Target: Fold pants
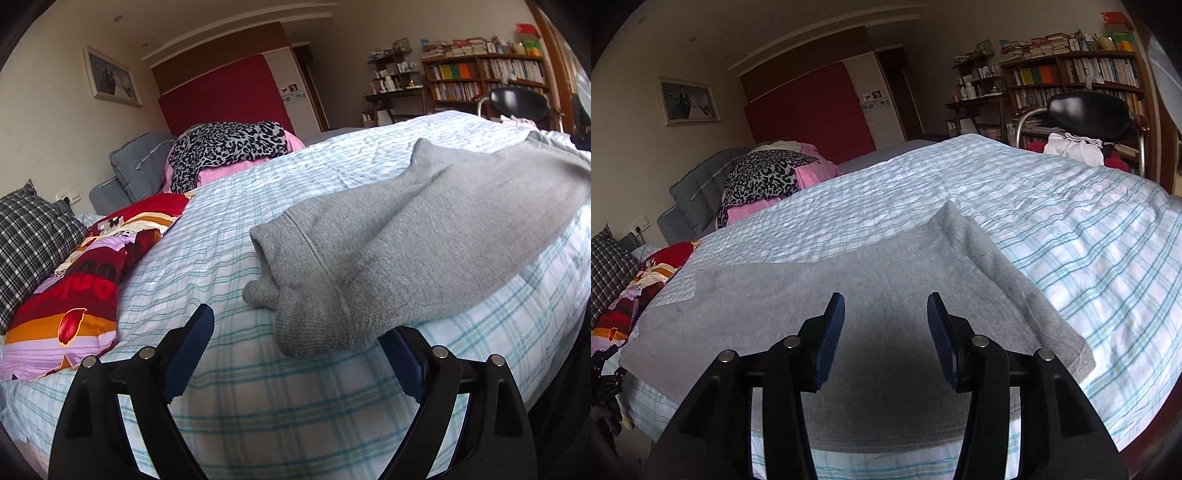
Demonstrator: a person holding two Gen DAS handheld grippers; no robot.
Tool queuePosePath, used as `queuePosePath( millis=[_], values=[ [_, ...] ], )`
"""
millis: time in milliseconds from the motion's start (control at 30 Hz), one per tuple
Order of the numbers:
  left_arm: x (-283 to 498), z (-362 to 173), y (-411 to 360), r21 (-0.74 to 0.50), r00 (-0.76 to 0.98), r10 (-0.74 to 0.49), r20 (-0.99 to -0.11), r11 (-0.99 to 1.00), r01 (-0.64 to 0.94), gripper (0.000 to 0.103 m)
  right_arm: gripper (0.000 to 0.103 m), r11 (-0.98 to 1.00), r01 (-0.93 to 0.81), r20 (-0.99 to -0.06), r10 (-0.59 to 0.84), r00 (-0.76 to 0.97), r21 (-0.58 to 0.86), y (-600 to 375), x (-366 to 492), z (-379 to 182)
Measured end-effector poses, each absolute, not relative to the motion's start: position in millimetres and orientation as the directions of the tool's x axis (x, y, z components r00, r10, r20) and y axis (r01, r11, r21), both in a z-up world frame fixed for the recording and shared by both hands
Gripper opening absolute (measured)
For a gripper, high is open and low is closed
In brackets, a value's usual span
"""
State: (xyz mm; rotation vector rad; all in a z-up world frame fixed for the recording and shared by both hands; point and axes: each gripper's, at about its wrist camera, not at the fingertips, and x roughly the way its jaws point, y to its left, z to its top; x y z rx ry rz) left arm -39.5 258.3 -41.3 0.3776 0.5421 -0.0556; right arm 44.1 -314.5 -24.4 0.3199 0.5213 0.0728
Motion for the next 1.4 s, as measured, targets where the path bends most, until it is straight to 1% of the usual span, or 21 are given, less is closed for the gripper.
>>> queuePosePath(
  millis=[100,200,233,300,333,367,400,467,700,800,833,900,1000,1100,1167,1233,1267,1300,1333,1367,1400],
  values=[
    [-43.3,-49.7,266.7,0.292,0.837,0.023,-0.546,0.942,0.165,0.087,0.051,0.948,-0.047,-0.483,0.203,0.852,0.316,-290.6,61.0,-22.3],
    [-46.9,-52.3,285.1,0.207,0.834,0.014,-0.552,0.971,0.121,0.087,0.051,0.946,-0.103,-0.491,0.25,0.835,0.307,-266.7,76.0,-20.6],
    [-47.7,-51.3,294.2,0.144,0.831,-0.008,-0.557,0.984,0.106,0.087,0.051,0.944,-0.124,-0.492,0.268,0.828,0.307,-257.5,80.3,-19.8],
    [-49.4,-46.3,315.2,-0.048,0.826,-0.104,-0.553,0.995,0.093,0.087,0.051,0.936,-0.165,-0.494,0.307,0.813,0.311,-241.6,89.4,-17.4],
    [-50.7,-43.6,326.2,-0.155,0.832,-0.161,-0.531,0.984,0.091,0.087,0.051,0.933,-0.183,-0.494,0.322,0.808,0.309,-235.4,93.6,-16.1],
    [-51.8,-41.3,334.2,-0.237,0.837,-0.207,-0.507,0.967,0.096,0.087,0.051,0.932,-0.198,-0.494,0.332,0.804,0.304,-227.9,97.9,-14.2],
    [-52.3,-39.0,339.1,-0.296,0.838,-0.243,-0.488,0.95,0.103,0.087,0.051,0.93,-0.213,-0.494,0.342,0.8,0.299,-220.5,102.1,-12.6],
    [-51.8,-36.6,342.2,-0.37,0.835,-0.297,-0.463,0.921,0.122,0.086,0.051,0.925,-0.241,-0.495,0.363,0.789,0.294,-206.6,112.3,-8.4],
    [-39.6,-41.1,321.1,-0.503,0.775,-0.469,-0.424,0.834,0.229,0.086,0.051,0.895,-0.365,-0.499,0.446,0.743,0.256,-149.7,148.2,4.6],
    [-32.0,-43.3,312.9,-0.53,0.763,-0.491,-0.42,0.816,0.232,0.086,0.052,0.872,-0.435,-0.509,0.485,0.711,0.224,-116.2,166.2,9.1],
    [-30.0,-42.9,311.6,-0.536,0.765,-0.492,-0.416,0.812,0.231,0.086,0.054,0.863,-0.457,-0.515,0.497,0.698,0.214,-104.3,172.4,10.2],
    [-27.4,-41.5,312.9,-0.559,0.771,-0.499,-0.395,0.797,0.23,0.086,0.059,0.837,-0.512,-0.523,0.529,0.669,0.192,-80.1,184.0,11.1],
    [-22.2,-40.0,320.0,-0.615,0.784,-0.513,-0.35,0.757,0.221,0.086,0.061,0.805,-0.576,-0.543,0.549,0.636,0.139,-44.6,200.7,8.9],
    [-17.4,-42.2,327.8,-0.671,0.793,-0.522,-0.314,0.713,0.203,0.08,0.061,0.791,-0.606,-0.583,0.533,0.614,0.084,-15.4,218.3,0.8],
    [-14.6,-46.5,331.4,-0.698,0.793,-0.521,-0.314,0.693,0.18,0.073,0.061,0.786,-0.616,-0.61,0.517,0.6,0.059,-1.6,231.1,-7.5],
    [-12.0,-50.9,333.4,-0.723,0.788,-0.528,-0.316,0.672,0.161,0.072,0.06,0.779,-0.624,-0.639,0.507,0.579,0.052,9.1,242.5,-16.3],
    [-10.8,-52.0,334.2,-0.731,0.784,-0.534,-0.316,0.664,0.157,0.072,0.059,0.773,-0.632,-0.65,0.509,0.564,0.057,12.9,246.2,-20.4],
    [-11.4,-52.6,333.7,-0.733,0.782,-0.533,-0.322,0.664,0.151,0.072,0.05,0.769,-0.636,-0.662,0.508,0.551,0.061,15.8,249.3,-23.6],
    [-12.0,-52.2,332.9,-0.728,0.782,-0.527,-0.331,0.67,0.143,0.072,0.037,0.771,-0.634,-0.672,0.501,0.545,0.06,18.8,251.6,-26.5],
    [-12.2,-51.7,331.9,-0.723,0.78,-0.522,-0.344,0.677,0.134,0.072,0.028,0.774,-0.63,-0.681,0.495,0.539,0.063,19.7,254.0,-28.4],
    [-13.5,-51.0,330.4,-0.722,0.779,-0.519,-0.353,0.681,0.126,0.072,0.024,0.777,-0.625,-0.684,0.491,0.539,0.066,19.2,255.4,-29.2]
  ],
)
